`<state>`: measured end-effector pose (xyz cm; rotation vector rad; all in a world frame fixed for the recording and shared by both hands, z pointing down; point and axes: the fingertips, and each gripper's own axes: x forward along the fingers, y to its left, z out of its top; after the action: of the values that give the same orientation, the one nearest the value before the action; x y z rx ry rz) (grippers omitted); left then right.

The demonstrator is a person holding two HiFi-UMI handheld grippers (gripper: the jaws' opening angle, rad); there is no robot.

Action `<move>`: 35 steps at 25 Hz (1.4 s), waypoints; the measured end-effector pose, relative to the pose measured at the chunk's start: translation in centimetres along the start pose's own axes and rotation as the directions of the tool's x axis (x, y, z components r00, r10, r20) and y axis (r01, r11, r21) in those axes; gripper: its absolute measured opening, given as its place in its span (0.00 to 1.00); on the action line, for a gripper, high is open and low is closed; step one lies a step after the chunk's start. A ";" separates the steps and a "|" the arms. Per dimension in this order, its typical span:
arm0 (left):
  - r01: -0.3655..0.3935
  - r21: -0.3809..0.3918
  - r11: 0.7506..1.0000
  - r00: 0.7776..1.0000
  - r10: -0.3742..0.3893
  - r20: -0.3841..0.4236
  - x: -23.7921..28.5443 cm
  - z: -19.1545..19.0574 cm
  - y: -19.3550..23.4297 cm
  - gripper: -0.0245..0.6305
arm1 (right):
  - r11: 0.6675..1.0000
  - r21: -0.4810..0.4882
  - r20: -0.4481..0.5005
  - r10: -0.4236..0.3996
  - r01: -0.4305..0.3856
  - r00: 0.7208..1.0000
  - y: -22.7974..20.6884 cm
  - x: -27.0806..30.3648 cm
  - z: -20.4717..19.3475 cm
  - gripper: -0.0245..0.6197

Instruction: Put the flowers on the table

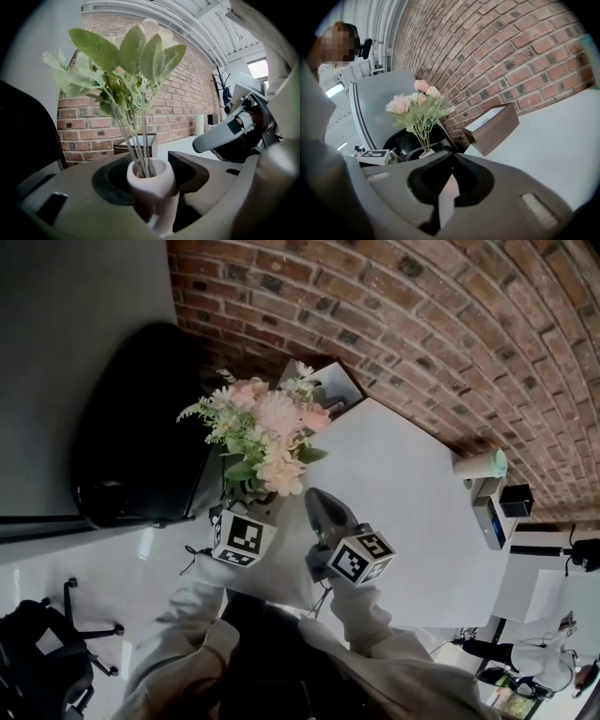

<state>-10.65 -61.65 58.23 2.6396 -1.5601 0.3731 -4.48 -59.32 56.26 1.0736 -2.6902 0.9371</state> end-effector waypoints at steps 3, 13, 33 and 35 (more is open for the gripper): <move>-0.004 0.009 1.000 1.000 0.004 0.001 -0.2 -0.5 -0.5 0.38 | 1.000 -0.002 -0.007 0.017 -0.017 1.000 0.6 -0.2 -0.2 0.04; -0.032 0.003 0.999 0.999 0.032 -0.003 -0.2 -1.0 -0.6 0.38 | 1.000 -0.012 0.006 0.008 -0.008 1.000 1.4 -1.0 -0.3 0.04; -0.156 -0.065 0.986 0.988 0.156 -0.010 -9.2 2.0 -2.4 0.59 | 1.000 -0.019 0.028 -0.017 0.018 0.999 4.5 -6.7 -2.0 0.27; -0.168 -0.074 0.983 0.986 0.167 -0.026 -10.6 2.3 -3.2 0.49 | 1.000 -0.028 0.032 -0.001 0.002 0.999 5.5 -7.4 -2.2 0.26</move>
<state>-12.35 -51.39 53.73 2.4489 -1.7595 0.3388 -2.81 -50.58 53.04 1.0938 -2.7192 0.8866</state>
